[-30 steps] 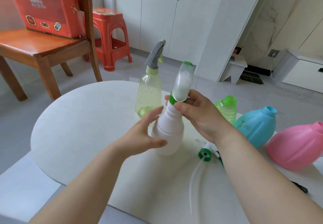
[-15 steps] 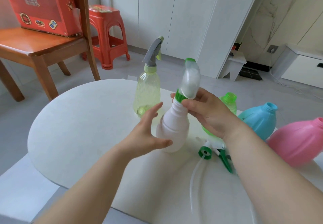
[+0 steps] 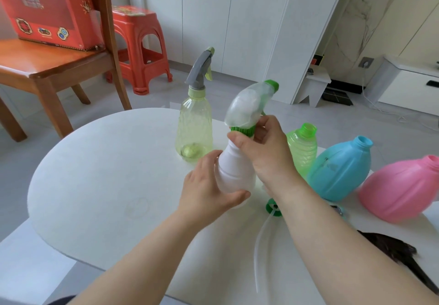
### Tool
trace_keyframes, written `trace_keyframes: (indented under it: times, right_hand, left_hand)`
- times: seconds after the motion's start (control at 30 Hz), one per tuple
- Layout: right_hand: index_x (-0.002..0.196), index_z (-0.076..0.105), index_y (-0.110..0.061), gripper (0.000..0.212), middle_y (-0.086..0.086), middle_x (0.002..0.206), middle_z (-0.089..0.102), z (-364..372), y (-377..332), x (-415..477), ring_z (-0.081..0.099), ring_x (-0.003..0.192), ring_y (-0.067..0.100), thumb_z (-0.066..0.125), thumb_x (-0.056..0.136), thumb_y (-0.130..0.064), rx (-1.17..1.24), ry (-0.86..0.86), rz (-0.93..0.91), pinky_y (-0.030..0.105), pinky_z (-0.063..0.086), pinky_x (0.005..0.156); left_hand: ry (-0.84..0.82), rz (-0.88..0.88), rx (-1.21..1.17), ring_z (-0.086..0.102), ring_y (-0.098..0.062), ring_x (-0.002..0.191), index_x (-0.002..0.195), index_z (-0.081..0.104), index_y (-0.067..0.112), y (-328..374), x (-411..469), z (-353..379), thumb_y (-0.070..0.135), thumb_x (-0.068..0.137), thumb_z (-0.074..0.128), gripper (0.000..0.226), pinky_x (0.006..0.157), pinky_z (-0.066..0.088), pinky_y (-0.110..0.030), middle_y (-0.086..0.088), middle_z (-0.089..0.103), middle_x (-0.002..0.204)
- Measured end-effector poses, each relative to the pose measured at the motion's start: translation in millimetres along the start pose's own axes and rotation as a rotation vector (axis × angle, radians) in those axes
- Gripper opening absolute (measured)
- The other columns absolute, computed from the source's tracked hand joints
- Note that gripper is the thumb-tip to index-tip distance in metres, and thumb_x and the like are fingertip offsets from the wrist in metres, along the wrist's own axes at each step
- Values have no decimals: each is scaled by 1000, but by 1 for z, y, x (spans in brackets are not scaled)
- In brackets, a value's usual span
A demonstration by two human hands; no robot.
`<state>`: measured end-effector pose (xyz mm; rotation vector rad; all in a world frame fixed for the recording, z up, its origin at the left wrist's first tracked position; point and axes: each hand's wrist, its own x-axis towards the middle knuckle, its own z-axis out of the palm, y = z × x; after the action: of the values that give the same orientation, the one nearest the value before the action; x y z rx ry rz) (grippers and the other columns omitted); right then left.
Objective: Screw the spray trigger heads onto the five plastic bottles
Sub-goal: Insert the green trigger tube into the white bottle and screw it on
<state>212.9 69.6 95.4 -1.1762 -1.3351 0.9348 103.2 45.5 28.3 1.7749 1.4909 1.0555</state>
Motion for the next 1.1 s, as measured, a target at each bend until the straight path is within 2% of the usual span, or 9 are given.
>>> trace_keyframes:
  times: [0.1,0.2,0.4,0.47,0.57,0.63,0.8,0.93,1.1]
  right_hand:
    - [89,54,-16,27,2,91,68,-11,-4,4,63,86,15,68,69,-6,220,-296,119,31,49,89]
    - [94,57,-11,33,-5,83,73,-16,-6,5,67,83,10,67,63,-6,312,-566,179,22,53,76]
    - [79,56,-24,27,-14,72,68,-1,2,0,62,71,-4,71,67,-6,123,-166,2,12,48,70]
    - [77,54,-27,27,-21,62,67,3,5,-1,60,64,-7,71,67,-7,102,-143,-24,9,46,65]
    - [85,58,-23,26,-9,81,72,-8,1,8,64,80,6,70,67,-10,135,-252,74,22,48,82]
    - [91,60,-18,35,0,94,71,-17,1,13,63,91,14,71,58,-17,181,-363,135,29,47,91]
    - [90,61,-13,32,-6,82,74,-18,2,10,67,84,7,63,58,-14,406,-519,175,18,52,76]
    - [85,52,-14,28,18,100,66,-9,3,6,60,86,17,69,64,-7,278,-226,136,35,48,87]
    - [72,40,-24,36,-8,70,51,9,2,-1,50,55,-8,74,64,-14,-23,62,-38,6,40,56]
  left_hand:
    - [-291,56,-239,42,16,103,113,26,53,0,8,-22,41,48,69,78,84,36,-5,22,40,117]
    - [-423,21,-340,53,13,95,107,36,51,-2,13,-34,28,50,72,71,74,46,-7,17,54,111]
    - [117,-50,-42,51,-7,89,112,40,39,6,1,-4,43,53,77,69,73,42,-26,22,51,91]
    - [91,-26,-56,49,-8,96,115,38,41,4,0,-4,42,56,76,70,79,42,-26,21,49,98]
    - [-230,-21,-229,42,0,116,115,31,54,-9,4,-32,36,54,73,76,87,35,-7,25,46,118]
    - [-320,-19,-244,39,-1,125,116,32,51,-18,6,-44,33,54,71,75,98,35,-17,19,45,130]
    - [-343,-6,-323,41,-2,124,112,33,52,-19,8,-33,26,55,72,74,99,35,-24,20,48,125]
    - [-211,-35,-310,48,-5,111,108,37,53,-13,8,-18,30,51,76,73,84,41,-14,21,53,111]
    - [95,-52,10,44,-7,100,123,33,33,-1,-4,5,40,54,78,83,88,40,-31,18,42,105]
